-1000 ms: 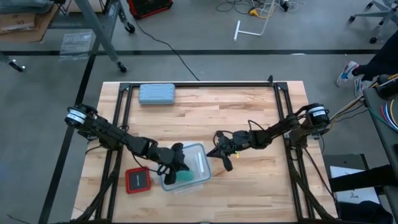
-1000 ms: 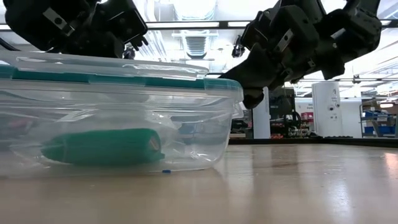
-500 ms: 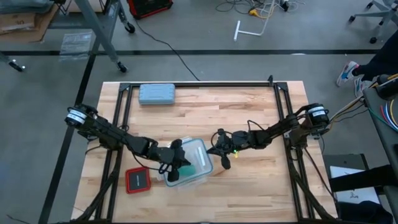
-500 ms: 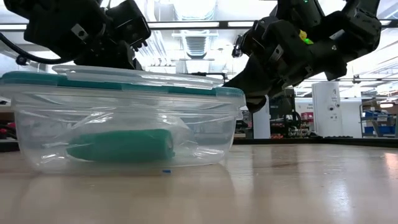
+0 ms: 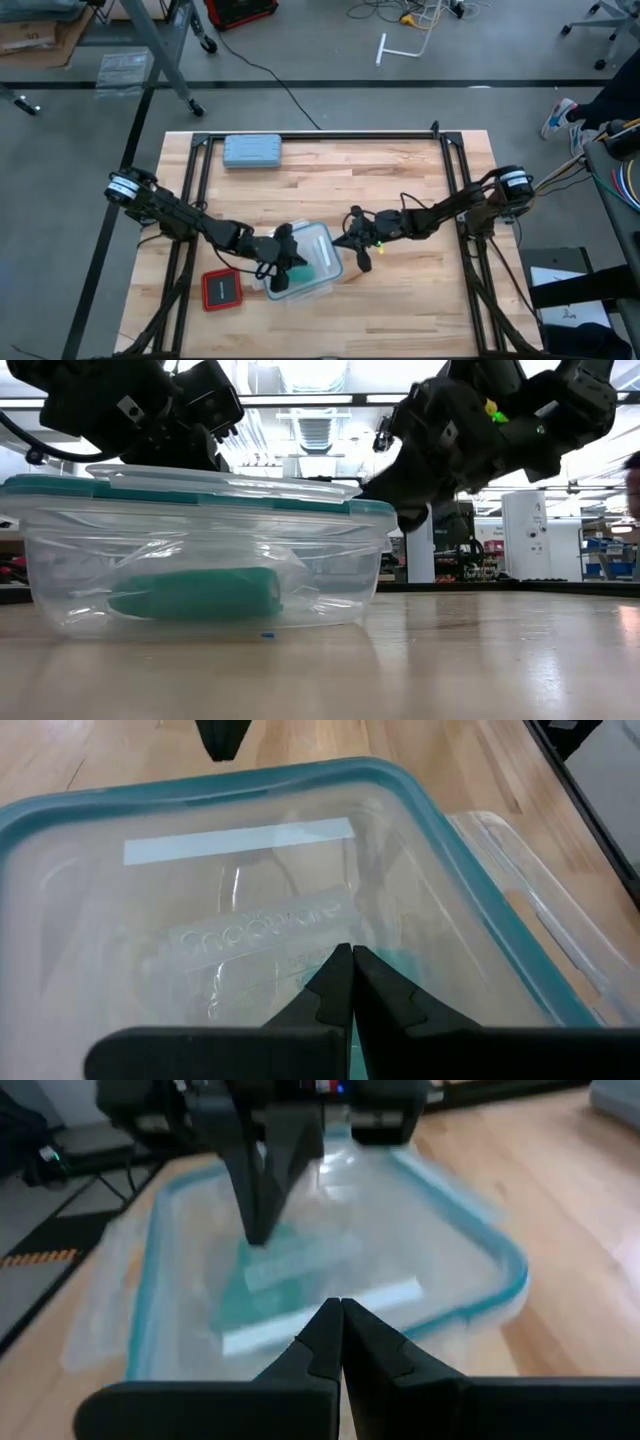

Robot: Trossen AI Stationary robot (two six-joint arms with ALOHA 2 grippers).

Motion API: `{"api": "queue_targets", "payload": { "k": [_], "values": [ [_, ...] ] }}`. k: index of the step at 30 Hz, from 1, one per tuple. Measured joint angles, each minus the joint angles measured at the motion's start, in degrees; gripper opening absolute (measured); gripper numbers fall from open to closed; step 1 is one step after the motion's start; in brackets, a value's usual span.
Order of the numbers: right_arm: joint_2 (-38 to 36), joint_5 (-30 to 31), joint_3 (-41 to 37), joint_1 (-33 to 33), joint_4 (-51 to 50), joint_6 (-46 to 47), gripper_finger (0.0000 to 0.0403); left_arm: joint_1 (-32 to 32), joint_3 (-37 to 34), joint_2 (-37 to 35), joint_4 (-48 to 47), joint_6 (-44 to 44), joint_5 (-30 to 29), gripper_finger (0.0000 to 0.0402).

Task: Roll bandage
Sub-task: Close the transparent food container

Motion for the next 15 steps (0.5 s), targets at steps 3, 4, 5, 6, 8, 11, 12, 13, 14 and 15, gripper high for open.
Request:
{"api": "queue_targets", "payload": {
  "k": [3,4,5,6,8,11,12,13,14,15],
  "values": [
    [-2.03,0.10,0.00,-0.04,0.27,0.02,0.0000,-0.04,0.00,-0.24,0.19,-1.12,-2.21,0.0000],
    [-2.80,0.13,0.00,-0.07,-0.14,0.11,0.0000,-0.01,0.00,-0.40,0.18,-1.30,-2.41,0.0000],
    [-3.52,0.15,0.00,-0.07,-0.26,0.50,0.0000,0.00,0.00,-0.55,0.21,-1.08,-2.52,0.0000],
    [-4.32,0.13,0.00,-0.05,-0.52,0.97,0.0000,0.02,0.00,-0.70,0.39,-0.51,-2.54,0.0000],
    [-6.10,0.11,0.00,0.17,-2.47,2.18,0.0000,0.04,0.00,-0.86,1.47,0.58,-2.69,0.0000],
    [-8.70,0.14,0.00,0.60,-7.96,4.06,0.0000,0.04,0.00,-1.14,3.53,0.44,-3.65,0.0000],
    [-9.60,0.25,0.00,0.69,-10.07,4.51,0.0000,0.04,0.00,-1.40,3.87,-0.56,-4.09,0.0000],
    [-10.32,0.83,0.00,0.76,-11.87,4.70,0.0000,0.04,0.00,-1.68,4.12,-1.46,-4.40,0.0000],
    [-10.96,1.78,0.00,0.87,-13.74,5.00,0.0000,0.04,0.02,-2.00,4.25,-2.06,-4.69,0.0000],
    [-11.47,3.02,0.00,0.99,-15.69,5.18,0.0000,0.04,0.05,-2.31,4.26,-2.18,-4.81,0.0000]
  ]
}}
